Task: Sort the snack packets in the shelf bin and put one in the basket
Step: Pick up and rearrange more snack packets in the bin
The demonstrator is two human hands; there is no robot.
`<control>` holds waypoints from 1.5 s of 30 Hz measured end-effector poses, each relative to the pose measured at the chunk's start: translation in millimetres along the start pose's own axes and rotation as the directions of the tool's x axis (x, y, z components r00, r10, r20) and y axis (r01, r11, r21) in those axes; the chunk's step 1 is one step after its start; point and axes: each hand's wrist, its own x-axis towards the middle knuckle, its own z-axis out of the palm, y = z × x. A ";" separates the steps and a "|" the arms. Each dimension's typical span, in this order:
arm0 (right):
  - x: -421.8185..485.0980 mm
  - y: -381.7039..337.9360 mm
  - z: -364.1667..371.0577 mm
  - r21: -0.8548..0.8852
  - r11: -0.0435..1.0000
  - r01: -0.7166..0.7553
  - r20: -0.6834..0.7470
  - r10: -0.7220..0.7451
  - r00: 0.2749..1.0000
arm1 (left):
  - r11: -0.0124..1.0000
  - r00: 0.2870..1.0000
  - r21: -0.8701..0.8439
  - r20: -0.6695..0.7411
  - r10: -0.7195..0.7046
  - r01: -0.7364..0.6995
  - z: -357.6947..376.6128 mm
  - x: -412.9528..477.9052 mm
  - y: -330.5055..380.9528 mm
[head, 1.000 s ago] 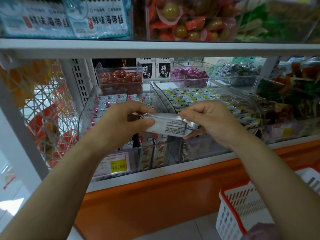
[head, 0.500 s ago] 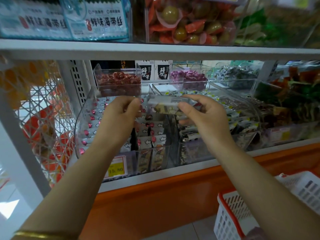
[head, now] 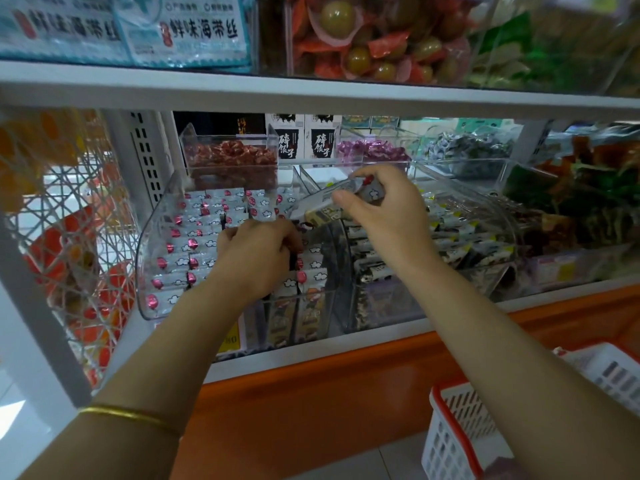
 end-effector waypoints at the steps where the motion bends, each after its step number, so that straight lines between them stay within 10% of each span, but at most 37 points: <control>1: 2.7 -1.7 1.2 -0.034 0.999 0.019 0.029 -0.018 0.999 | 1.000 1.000 -0.005 0.022 -0.001 0.001 -1.0 0.1 -0.2; 18: 42.1 -24.5 17.6 -0.442 0.865 0.240 0.425 -0.034 0.904 | 0.991 0.992 -0.135 0.127 -0.005 0.022 -6.1 0.9 -6.8; 32: 43.8 -10.0 37.7 -0.608 0.734 0.303 0.412 -0.035 0.910 | 0.994 0.998 -0.097 0.039 -0.049 0.053 -12.7 -4.0 -7.5; 41: 45.0 -11.1 50.4 -0.650 0.536 0.539 0.712 0.182 0.678 | 0.986 0.997 -0.152 -0.030 -0.075 0.069 -14.6 -2.9 -11.2; 45: 65.6 -15.2 56.2 -0.616 0.674 0.407 0.585 0.046 0.809 | 0.973 0.994 -0.207 -0.017 -0.103 0.098 -19.4 -3.2 -11.8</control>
